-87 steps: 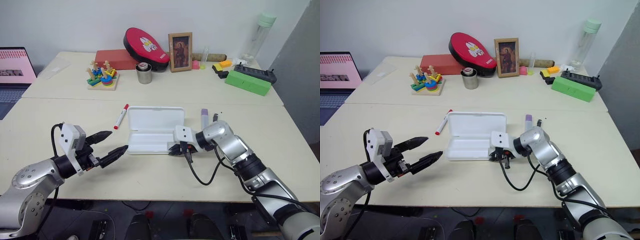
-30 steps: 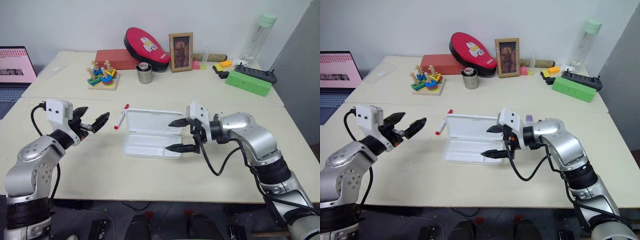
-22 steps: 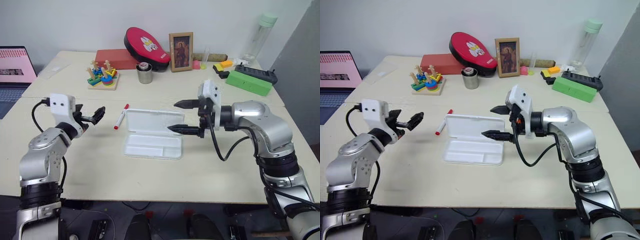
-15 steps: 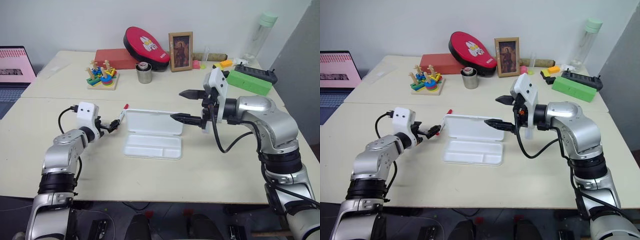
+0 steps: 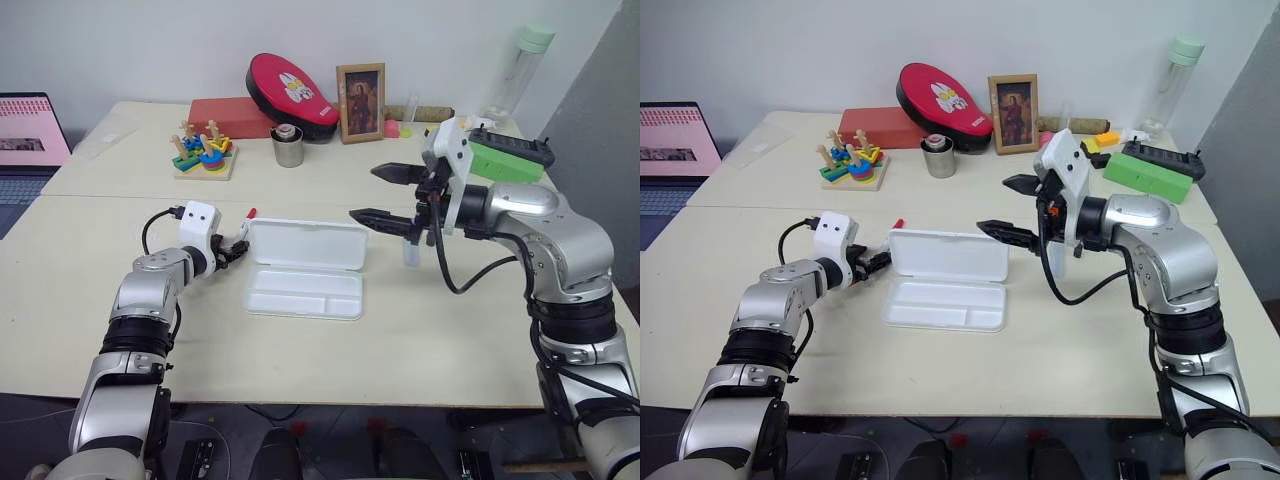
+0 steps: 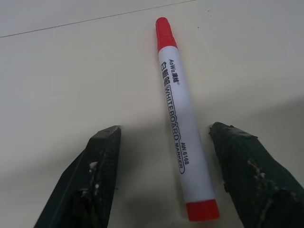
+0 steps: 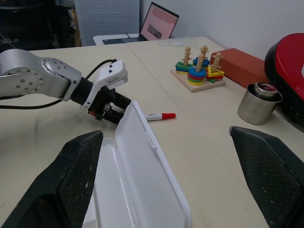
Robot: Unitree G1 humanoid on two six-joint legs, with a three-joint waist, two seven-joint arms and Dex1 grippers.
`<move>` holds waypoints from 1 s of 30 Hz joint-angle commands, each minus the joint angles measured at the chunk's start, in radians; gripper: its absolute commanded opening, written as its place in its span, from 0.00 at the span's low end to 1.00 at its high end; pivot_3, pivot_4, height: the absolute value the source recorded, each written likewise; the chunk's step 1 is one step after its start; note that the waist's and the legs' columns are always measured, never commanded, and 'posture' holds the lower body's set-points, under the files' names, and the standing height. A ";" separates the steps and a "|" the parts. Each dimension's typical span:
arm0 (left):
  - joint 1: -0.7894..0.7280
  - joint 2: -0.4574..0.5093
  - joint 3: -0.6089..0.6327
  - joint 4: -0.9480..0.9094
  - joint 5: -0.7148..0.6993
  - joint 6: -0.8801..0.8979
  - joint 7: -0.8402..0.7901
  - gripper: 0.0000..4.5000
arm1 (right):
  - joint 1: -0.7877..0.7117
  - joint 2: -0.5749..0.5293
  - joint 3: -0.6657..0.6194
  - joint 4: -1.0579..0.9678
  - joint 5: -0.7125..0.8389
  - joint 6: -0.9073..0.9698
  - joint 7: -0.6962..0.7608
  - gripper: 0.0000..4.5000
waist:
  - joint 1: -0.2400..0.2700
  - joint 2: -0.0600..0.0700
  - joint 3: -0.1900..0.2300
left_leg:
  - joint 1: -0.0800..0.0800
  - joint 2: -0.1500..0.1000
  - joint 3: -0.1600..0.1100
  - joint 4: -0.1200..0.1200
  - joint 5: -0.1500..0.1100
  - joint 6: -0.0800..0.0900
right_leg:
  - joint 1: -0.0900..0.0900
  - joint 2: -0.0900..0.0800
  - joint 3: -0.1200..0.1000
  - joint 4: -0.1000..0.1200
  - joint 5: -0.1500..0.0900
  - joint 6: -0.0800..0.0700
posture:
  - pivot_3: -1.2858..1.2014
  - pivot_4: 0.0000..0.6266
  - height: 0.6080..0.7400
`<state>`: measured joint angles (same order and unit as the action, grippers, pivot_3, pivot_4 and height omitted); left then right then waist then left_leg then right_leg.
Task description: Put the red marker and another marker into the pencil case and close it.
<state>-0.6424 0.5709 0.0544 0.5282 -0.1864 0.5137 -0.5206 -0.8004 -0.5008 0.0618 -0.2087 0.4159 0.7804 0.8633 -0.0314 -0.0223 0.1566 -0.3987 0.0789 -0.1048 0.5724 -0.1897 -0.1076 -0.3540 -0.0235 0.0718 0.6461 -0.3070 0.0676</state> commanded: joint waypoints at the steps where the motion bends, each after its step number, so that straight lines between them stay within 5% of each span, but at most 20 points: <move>1: -0.006 0.007 0.002 -0.001 0.019 -0.004 -0.010 0.50 | -0.009 -0.013 -0.024 -0.029 0.016 -0.020 -0.009 1.00 | 0.000 0.000 0.000 | 0.000 0.000 0.000 0.000 0.000 0.000 | 0.000 0.000 0.000 0.000 0.000 0.000 | 0.52 0.24 1.00; 12: 0.017 0.006 0.031 -0.008 0.014 -0.019 0.001 0.11 | -0.009 -0.016 -0.014 -0.025 0.020 -0.024 -0.007 1.00 | 0.000 0.000 0.000 | 0.000 0.000 0.000 0.000 0.000 0.000 | 0.000 0.000 0.000 0.000 0.000 0.000 | 0.52 0.24 1.00; 19: -0.029 0.041 0.159 -0.001 -0.033 -0.176 0.017 0.10 | -0.008 -0.043 -0.037 -0.052 0.051 -0.029 0.031 1.00 | 0.000 0.000 0.000 | 0.000 0.000 0.000 0.000 0.000 0.000 | 0.000 0.000 0.000 0.000 0.000 0.000 | 0.52 0.24 1.00; 24: -0.032 0.083 0.200 -0.248 -0.222 -0.228 -0.292 0.10 | 0.005 -0.105 -0.095 -0.108 0.140 0.006 0.078 1.00 | 0.007 0.000 0.001 | -0.002 0.000 0.000 0.000 0.000 0.000 | 0.000 0.000 -0.001 -0.001 0.000 0.000 | 0.52 0.24 1.00; 30: 0.000 0.189 -0.008 -0.445 -0.243 -0.149 -0.630 0.10 | 0.084 -0.200 -0.112 -0.188 0.216 0.031 0.144 1.00 | 0.003 0.001 0.001 | 0.000 -0.001 0.000 0.000 0.000 0.000 | 0.001 -0.001 0.000 -0.001 0.000 0.000 | 0.52 0.24 1.00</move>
<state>-0.6558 0.7283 0.1341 0.1533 -0.4380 0.3541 -1.0281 -0.7344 -0.6676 -0.0213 -0.3385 0.5889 0.8023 0.9744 -0.0283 -0.0209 0.1577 -0.3987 0.0783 -0.1046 0.5724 -0.1898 -0.1079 -0.3527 -0.0243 0.0714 0.6451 -0.3071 0.0675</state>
